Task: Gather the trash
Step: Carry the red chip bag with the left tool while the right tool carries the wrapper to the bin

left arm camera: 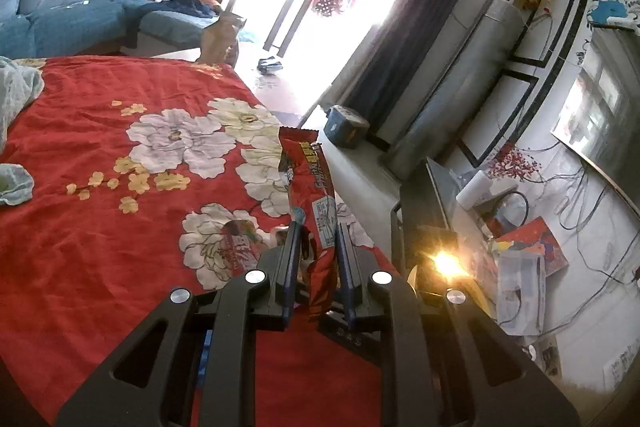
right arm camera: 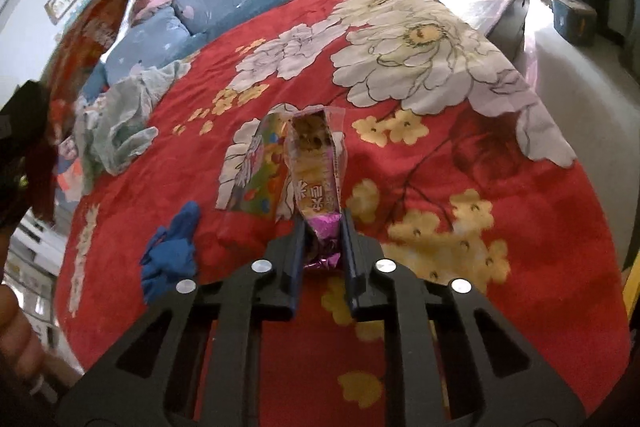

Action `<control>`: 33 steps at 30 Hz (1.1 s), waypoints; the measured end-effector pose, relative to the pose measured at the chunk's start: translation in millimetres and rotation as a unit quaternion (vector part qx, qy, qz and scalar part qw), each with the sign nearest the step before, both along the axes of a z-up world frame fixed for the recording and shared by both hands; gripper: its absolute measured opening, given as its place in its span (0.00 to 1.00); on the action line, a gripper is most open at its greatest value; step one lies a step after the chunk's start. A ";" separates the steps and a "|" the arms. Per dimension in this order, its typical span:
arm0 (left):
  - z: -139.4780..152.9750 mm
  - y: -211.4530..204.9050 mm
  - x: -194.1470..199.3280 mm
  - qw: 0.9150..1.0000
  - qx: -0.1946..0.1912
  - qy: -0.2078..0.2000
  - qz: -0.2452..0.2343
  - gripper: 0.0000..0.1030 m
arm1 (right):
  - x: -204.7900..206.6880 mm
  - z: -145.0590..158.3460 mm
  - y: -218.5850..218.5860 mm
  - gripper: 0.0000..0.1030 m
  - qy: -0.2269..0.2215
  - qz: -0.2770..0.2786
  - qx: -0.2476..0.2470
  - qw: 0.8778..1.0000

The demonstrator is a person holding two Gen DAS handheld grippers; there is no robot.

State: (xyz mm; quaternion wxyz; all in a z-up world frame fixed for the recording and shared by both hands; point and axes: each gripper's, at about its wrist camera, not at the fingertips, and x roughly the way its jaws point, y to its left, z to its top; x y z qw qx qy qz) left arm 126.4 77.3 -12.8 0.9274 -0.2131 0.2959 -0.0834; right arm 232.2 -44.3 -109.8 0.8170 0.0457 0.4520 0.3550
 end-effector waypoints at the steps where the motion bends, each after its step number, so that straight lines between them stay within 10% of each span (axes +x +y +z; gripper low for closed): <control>1: 0.4 -1.5 0.2 1.000 0.001 0.000 -0.002 0.17 | -2.3 1.9 -4.0 0.10 -0.001 -0.005 0.004 1.000; 33: 8.0 -96.2 -5.8 0.992 0.044 -0.012 -0.115 0.17 | -49.0 47.8 -193.4 0.10 -0.051 -0.199 0.036 0.978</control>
